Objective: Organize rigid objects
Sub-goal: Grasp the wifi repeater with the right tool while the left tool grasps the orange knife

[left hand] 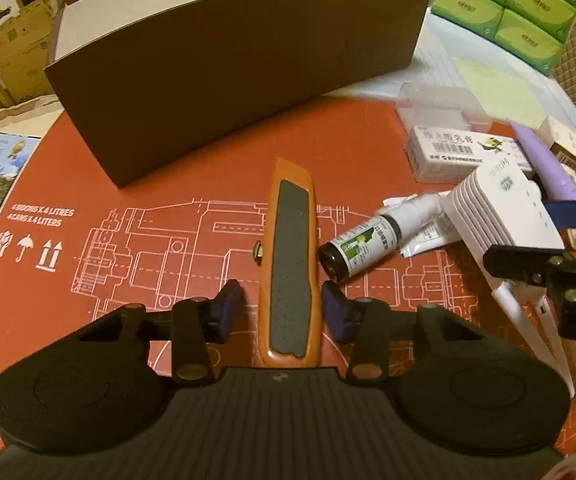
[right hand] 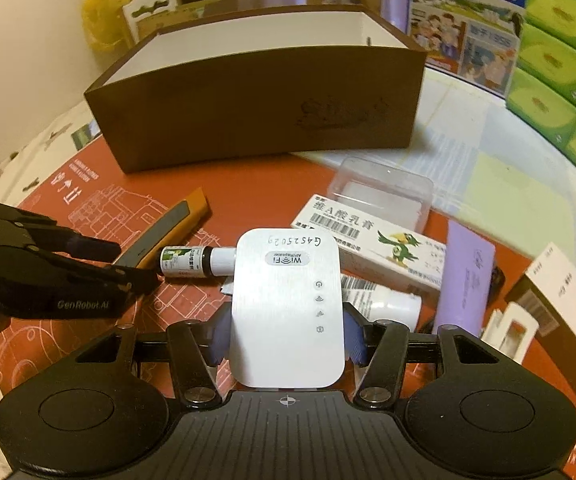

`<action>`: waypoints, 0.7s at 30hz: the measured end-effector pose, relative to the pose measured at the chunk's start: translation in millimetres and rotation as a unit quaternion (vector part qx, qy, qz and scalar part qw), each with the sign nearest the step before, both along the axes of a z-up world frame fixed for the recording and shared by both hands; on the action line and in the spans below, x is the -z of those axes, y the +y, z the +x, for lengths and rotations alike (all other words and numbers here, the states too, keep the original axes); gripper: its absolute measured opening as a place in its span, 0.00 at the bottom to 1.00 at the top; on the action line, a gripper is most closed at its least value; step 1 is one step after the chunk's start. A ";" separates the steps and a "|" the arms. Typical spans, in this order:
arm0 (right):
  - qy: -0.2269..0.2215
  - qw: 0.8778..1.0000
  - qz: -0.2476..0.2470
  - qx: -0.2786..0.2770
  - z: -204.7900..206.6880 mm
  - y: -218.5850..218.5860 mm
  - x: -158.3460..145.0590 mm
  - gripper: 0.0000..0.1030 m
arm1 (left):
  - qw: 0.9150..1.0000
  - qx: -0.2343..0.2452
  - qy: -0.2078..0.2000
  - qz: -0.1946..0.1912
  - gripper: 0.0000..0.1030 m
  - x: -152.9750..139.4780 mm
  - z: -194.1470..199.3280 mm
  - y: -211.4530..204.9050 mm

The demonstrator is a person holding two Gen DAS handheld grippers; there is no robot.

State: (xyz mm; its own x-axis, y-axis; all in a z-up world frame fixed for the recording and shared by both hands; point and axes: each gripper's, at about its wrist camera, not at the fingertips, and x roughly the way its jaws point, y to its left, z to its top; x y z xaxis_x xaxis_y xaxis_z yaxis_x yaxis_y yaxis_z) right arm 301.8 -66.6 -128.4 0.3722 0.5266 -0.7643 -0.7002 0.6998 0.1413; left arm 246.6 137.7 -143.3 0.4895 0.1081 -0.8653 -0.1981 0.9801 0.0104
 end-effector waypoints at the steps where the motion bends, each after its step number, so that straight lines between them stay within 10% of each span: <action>1: 0.001 1.000 0.000 0.006 -0.8 -0.7 -0.5 0.51 | 1.000 0.006 -0.003 -0.004 0.30 -0.7 -0.7 1.8; 21: 0.041 0.994 -0.007 0.096 -16.2 -10.1 -6.9 0.51 | 0.999 0.042 0.011 -0.021 0.35 -10.8 -38.8 26.2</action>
